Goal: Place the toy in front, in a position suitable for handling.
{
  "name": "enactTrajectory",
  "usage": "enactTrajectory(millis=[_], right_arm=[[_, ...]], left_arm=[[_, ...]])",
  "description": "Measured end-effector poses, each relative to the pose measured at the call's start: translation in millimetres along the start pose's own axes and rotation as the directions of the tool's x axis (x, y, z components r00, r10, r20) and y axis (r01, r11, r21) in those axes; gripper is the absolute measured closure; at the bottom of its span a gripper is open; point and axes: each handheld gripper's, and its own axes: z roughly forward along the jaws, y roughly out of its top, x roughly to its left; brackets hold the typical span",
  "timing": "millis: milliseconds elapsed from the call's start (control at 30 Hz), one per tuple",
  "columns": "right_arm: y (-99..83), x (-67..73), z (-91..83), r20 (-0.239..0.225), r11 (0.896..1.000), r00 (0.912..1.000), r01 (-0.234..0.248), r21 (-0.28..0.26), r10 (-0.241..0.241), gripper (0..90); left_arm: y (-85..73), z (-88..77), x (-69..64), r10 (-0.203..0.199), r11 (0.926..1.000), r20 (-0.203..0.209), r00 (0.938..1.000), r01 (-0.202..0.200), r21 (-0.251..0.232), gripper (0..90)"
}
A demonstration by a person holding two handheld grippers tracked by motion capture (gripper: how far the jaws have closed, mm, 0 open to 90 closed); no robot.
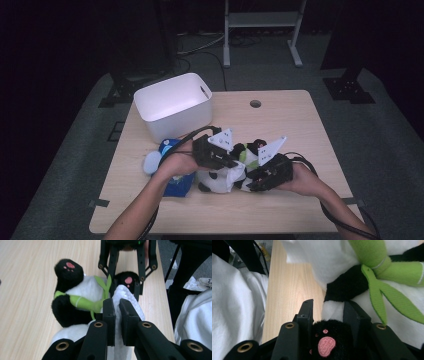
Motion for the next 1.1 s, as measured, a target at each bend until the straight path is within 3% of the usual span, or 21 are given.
enactTrajectory(millis=[167, 300, 367, 467, 567, 600, 633, 667, 700, 833, 900, 1100], right_arm=[[1.6, 3.4, -12.1, 0.017, 1.000, 0.9999, 0.001, -0.007, -0.001, 52.5], [-0.8, 7.6, -43.0, 0.062, 0.997, 0.9981, 0.002, -0.075, 0.003, 49.7], [-3.6, 8.0, -56.2, 0.087, 0.996, 0.9961, 0.000, -0.092, 0.008, 49.4], [-9.4, 7.6, -67.0, 0.126, 0.998, 0.9919, -0.006, -0.067, 0.015, 48.6], [-16.1, 6.4, -68.8, 0.132, 0.998, 0.9909, -0.022, -0.051, 0.028, 48.2], [-19.7, 4.9, -68.3, 0.132, 0.998, 0.9910, -0.020, -0.052, 0.026, 48.1], [-22.2, 4.5, -67.7, 0.127, 0.998, 0.9912, -0.032, -0.052, 0.039, 47.7], [-23.9, 4.2, -66.9, 0.127, 0.998, 0.9910, -0.038, -0.050, 0.044, 47.5], [-23.9, 4.2, -66.9, 0.127, 0.998, 0.9910, -0.038, -0.050, 0.044, 47.5], [-31.8, 1.8, -60.1, 0.114, 0.998, 0.9920, -0.051, -0.028, 0.054, 47.0], [-32.8, 1.3, -58.0, 0.115, 0.998, 0.9920, -0.051, -0.021, 0.053, 46.2], [-29.6, 2.7, -55.5, 0.113, 0.999, 0.9930, -0.033, -0.030, 0.037, 42.8]], left_arm=[[14.1, -5.7, 2.5, 0.021, 0.9994, -0.004, 0.9998, -0.021, -0.029, 83.2], [22.1, -5.8, 4.4, 0.032, 0.9989, 0.000, 0.9995, -0.032, -0.033, 83.2], [31.7, 0.8, 6.2, 0.041, 0.9987, 0.005, 0.9991, -0.041, -0.030, 83.2], [37.7, 14.1, 10.0, 0.038, 0.9990, 0.017, 0.9991, -0.038, -0.026, 83.2], [41.0, 28.8, 12.7, 0.041, 0.9992, 0.031, 0.9987, -0.040, -0.005, 83.2], [42.9, 48.5, 15.2, 0.036, 0.9992, 0.044, 0.9984, -0.036, 0.017, 83.2], [42.9, 48.5, 15.2, 0.036, 0.9992, 0.044, 0.9984, -0.036, 0.017, 83.2], [42.5, 64.5, 17.2, 0.028, 0.9988, 0.060, 0.9978, -0.030, 0.038, 83.2], [42.5, 64.5, 17.2, 0.028, 0.9988, 0.060, 0.9978, -0.030, 0.038, 83.2], [37.4, 96.7, 17.3, 0.015, 0.9952, 0.089, 0.9959, -0.024, 0.095, 83.2], [35.7, 101.4, 16.0, 0.020, 0.9927, 0.088, 0.9959, -0.030, 0.117, 83.2], [36.8, 91.9, 14.3, 0.030, 0.9932, 0.075, 0.9967, -0.038, 0.110, 83.2]])
